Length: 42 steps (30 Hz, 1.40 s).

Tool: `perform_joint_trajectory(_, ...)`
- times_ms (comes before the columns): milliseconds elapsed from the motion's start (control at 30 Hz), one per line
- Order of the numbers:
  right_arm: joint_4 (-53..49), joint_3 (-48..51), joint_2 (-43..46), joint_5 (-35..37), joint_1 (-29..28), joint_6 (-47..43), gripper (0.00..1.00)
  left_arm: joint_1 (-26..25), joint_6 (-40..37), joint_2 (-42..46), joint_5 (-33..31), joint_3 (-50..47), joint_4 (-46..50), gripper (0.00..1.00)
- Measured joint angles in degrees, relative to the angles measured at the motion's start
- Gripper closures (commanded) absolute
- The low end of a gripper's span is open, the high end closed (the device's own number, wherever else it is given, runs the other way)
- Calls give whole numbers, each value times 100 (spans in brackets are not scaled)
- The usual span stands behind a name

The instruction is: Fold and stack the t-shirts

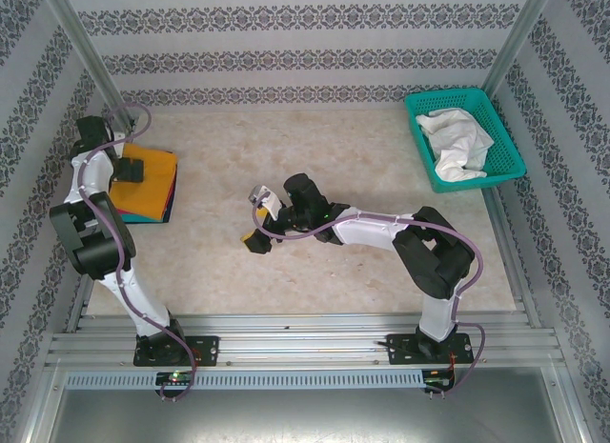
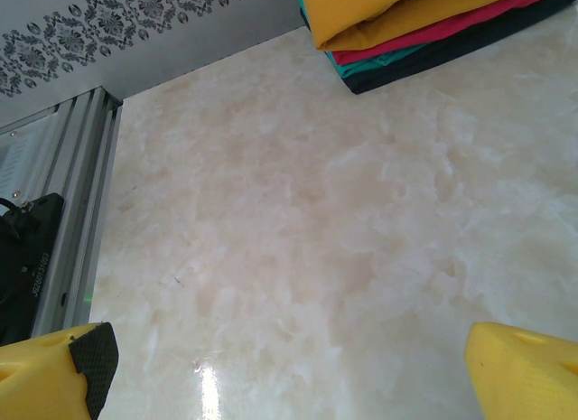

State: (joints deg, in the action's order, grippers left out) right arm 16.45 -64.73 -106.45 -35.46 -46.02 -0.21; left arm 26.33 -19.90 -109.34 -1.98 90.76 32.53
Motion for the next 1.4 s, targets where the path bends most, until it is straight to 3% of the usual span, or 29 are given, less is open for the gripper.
perform_joint_trajectory(233, 2, 0, 0, -2, 0, 2, 2, 0, 640, 763, 96, -354, -284, 0)
perform_joint_trajectory(367, 4, 0, 0, -2, 0, 17, 2, 0, 1005, 1456, 203, -1047, -807, 0)
perform_joint_trajectory(567, 4, 0, -4, -13, 0, 26, 2, 0, 1335, 2109, 901, -1941, -1515, 0)
perform_joint_trajectory(767, 4, 0, -22, -61, 0, 44, 2, 2, 1366, 1552, 1403, -1784, -1709, 0)
perform_joint_trajectory(1067, 0, 0, -22, -66, 0, 48, 2, 310, 1971, 494, 1552, -1591, -1805, 0)
perform_joint_trajectory(1400, -59, 0, -22, -66, 0, 90, 2, 457, 2555, 310, 1845, -1600, -1956, 0)
